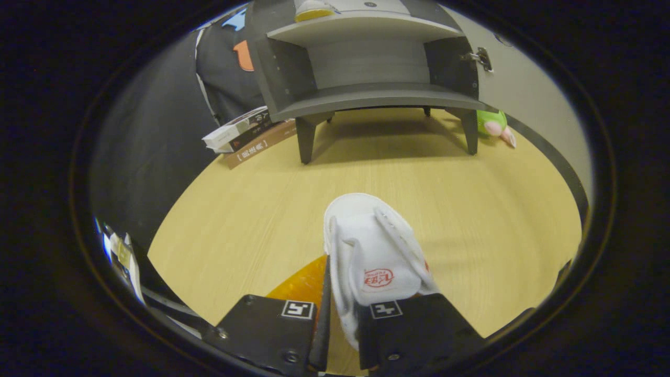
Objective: Open the shoe cabinet door, grab the shoes and put them into the shoe cabinet, then close the shoe cabinet door.
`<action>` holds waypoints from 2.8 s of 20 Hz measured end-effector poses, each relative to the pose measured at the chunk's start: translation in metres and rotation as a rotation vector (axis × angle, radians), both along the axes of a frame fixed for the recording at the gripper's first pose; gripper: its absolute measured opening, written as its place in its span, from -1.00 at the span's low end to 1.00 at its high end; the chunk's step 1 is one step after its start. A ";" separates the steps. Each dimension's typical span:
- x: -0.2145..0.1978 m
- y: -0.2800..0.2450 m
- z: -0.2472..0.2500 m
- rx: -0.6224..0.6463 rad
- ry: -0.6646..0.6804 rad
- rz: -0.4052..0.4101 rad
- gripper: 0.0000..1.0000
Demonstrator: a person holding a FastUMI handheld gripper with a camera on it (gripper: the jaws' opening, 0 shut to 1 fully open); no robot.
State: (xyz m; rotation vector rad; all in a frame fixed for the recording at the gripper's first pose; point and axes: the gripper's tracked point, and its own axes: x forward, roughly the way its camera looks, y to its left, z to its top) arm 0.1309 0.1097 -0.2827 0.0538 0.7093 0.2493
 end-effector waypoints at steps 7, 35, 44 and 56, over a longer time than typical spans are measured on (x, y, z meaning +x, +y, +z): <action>0.003 -0.007 0.021 -0.040 -0.048 0.037 -0.80; 0.193 -0.020 0.287 -0.053 -0.621 -0.003 -0.80; 0.254 -0.019 0.286 -0.059 -0.571 -0.090 -0.80; 0.292 -0.015 0.250 -0.024 -0.347 -0.148 -0.80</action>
